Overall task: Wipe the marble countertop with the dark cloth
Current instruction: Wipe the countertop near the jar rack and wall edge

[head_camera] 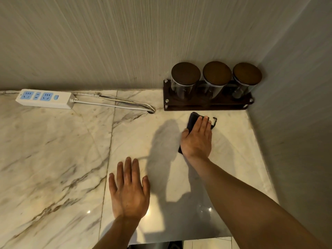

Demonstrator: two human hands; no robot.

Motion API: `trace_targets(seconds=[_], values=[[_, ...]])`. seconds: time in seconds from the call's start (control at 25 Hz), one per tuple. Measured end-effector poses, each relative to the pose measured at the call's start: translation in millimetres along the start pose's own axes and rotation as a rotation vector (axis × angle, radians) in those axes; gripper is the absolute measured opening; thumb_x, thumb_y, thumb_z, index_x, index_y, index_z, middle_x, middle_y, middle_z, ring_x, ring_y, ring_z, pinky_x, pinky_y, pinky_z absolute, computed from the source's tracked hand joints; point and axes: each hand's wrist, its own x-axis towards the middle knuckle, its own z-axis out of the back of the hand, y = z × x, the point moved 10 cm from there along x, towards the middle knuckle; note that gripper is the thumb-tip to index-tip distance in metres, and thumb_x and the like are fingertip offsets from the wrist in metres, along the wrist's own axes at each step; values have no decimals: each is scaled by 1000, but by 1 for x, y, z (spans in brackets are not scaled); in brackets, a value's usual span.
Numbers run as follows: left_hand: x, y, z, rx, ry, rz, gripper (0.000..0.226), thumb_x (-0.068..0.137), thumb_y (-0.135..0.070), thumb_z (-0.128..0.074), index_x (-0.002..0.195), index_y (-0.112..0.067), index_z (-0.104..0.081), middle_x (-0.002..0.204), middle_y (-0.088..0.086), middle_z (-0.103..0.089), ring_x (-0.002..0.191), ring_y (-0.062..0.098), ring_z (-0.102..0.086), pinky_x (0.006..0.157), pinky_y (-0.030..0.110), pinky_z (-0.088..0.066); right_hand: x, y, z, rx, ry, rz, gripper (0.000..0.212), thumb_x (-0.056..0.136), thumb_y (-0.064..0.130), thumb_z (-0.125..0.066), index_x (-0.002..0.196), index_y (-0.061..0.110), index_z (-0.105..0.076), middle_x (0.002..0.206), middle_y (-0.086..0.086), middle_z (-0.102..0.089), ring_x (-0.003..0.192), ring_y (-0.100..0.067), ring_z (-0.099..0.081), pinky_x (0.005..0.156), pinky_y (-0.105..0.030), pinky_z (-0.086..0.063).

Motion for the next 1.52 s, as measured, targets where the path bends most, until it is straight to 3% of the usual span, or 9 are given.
trace_targets(seconds=[0.32, 0.76, 0.96, 1.12, 1.28, 1.52], values=[[-1, -2, 4, -32, -4, -14, 64, 96, -48, -13, 151, -17, -17, 160, 5, -16, 148, 24, -5, 117, 51, -7, -35, -19, 3, 37, -42, -52, 68, 96, 35, -31, 151, 5, -3, 160, -13, -1, 147, -25, 3, 118, -36, 0], [-2, -4, 10, -64, 0, -30, 65, 94, -51, -8, 152, -20, -8, 162, 4, -5, 147, 23, 6, 118, 48, 3, -103, -51, 6, 74, -97, -116, 70, 93, 36, -31, 151, 3, -7, 160, -14, -5, 147, -25, -1, 117, -34, 1], [-1, -1, 6, -62, 22, -32, 64, 95, -49, -10, 152, -21, -1, 162, 3, 4, 146, 20, 13, 118, 47, 6, -133, -66, 5, 62, -99, -108, 70, 95, 35, -33, 151, 3, -6, 160, -15, -4, 147, -25, 0, 117, -33, 2], [-3, -3, 8, -84, 12, -50, 63, 96, -47, -17, 152, -19, -6, 162, 4, -1, 147, 22, 9, 118, 48, 4, -159, -77, 4, 53, -101, -99, 70, 94, 38, -28, 151, 4, -7, 159, -15, -6, 147, -25, -2, 118, -34, -1], [-2, -5, 10, -113, -16, -41, 61, 96, -43, -22, 151, -18, -13, 162, 5, -8, 147, 23, 2, 118, 50, 0, -177, -83, 10, 19, -129, -37, 69, 92, 38, -28, 149, 2, -17, 157, -17, -18, 145, -28, -14, 118, -39, -13], [0, -6, 13, -134, -38, -43, 61, 90, -39, -30, 145, -15, -26, 157, 10, -23, 145, 29, -10, 115, 54, -8, -185, -93, 13, -55, -38, 199, 69, 90, 39, -32, 149, 5, -21, 157, -14, -19, 145, -25, -14, 117, -38, -11]])
